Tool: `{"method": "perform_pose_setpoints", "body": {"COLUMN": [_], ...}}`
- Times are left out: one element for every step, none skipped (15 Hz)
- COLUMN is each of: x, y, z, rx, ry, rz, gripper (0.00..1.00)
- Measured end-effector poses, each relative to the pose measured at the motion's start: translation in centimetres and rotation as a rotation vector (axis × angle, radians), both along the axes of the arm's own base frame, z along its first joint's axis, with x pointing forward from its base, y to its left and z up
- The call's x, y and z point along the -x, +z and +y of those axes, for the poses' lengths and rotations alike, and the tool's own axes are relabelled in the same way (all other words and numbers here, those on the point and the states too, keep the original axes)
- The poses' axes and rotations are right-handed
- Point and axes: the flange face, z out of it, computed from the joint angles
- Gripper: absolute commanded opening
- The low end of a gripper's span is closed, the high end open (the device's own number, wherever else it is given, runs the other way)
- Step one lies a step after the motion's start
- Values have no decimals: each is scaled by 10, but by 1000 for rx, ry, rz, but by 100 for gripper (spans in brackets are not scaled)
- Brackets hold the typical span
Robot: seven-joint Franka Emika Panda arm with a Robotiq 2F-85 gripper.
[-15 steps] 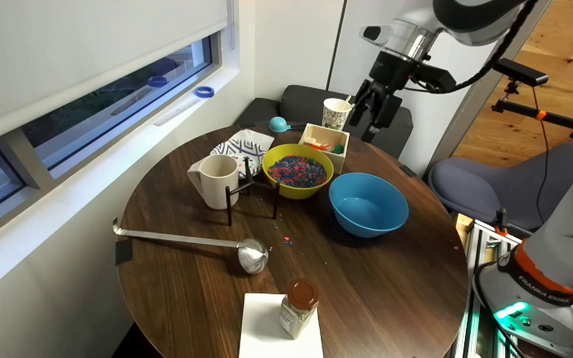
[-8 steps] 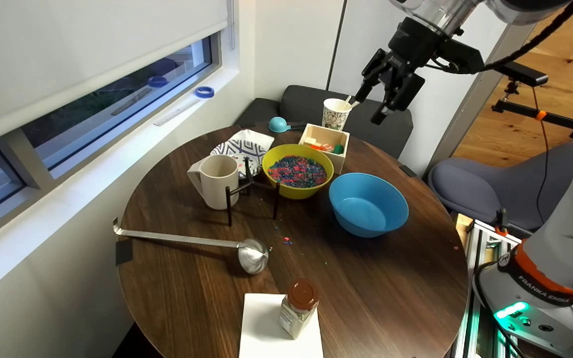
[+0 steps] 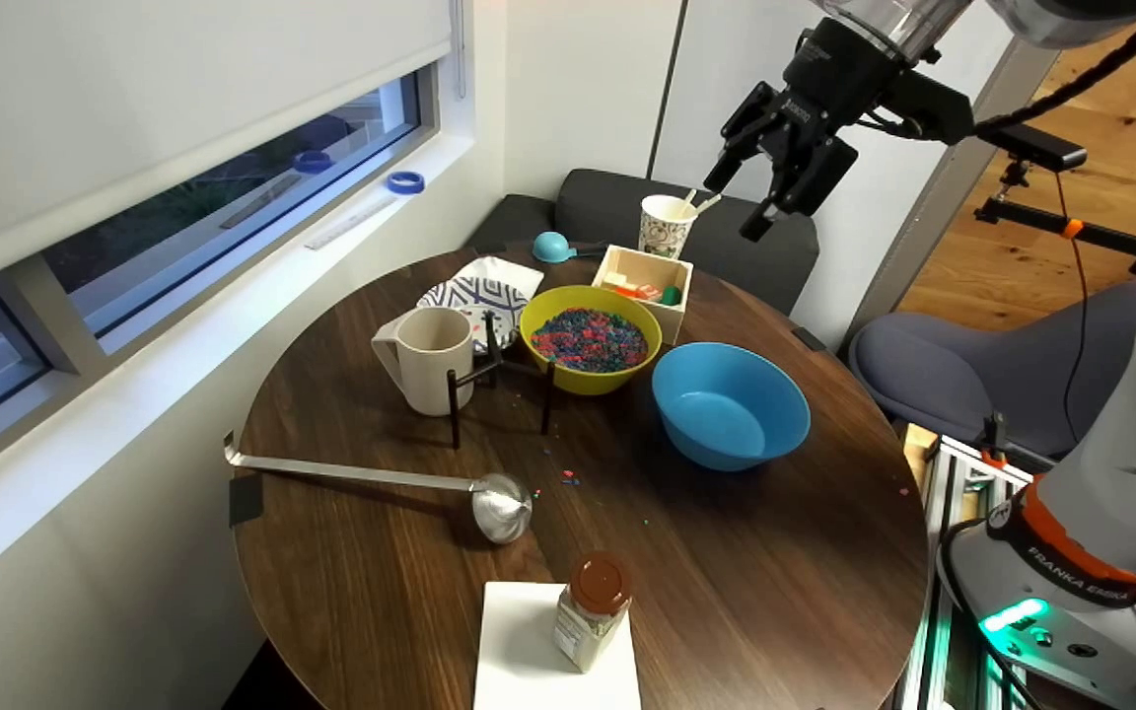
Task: Pour the cereal from the blue bowl into the yellow bowl
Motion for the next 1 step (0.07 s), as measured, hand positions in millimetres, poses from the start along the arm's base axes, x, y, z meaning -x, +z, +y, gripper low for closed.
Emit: {"method": "perform_pose_setpoints", "body": {"x": [0], "y": [0], "z": [0], "rx": [0], "ry": [1], "rz": [0], "gripper": [100]}}
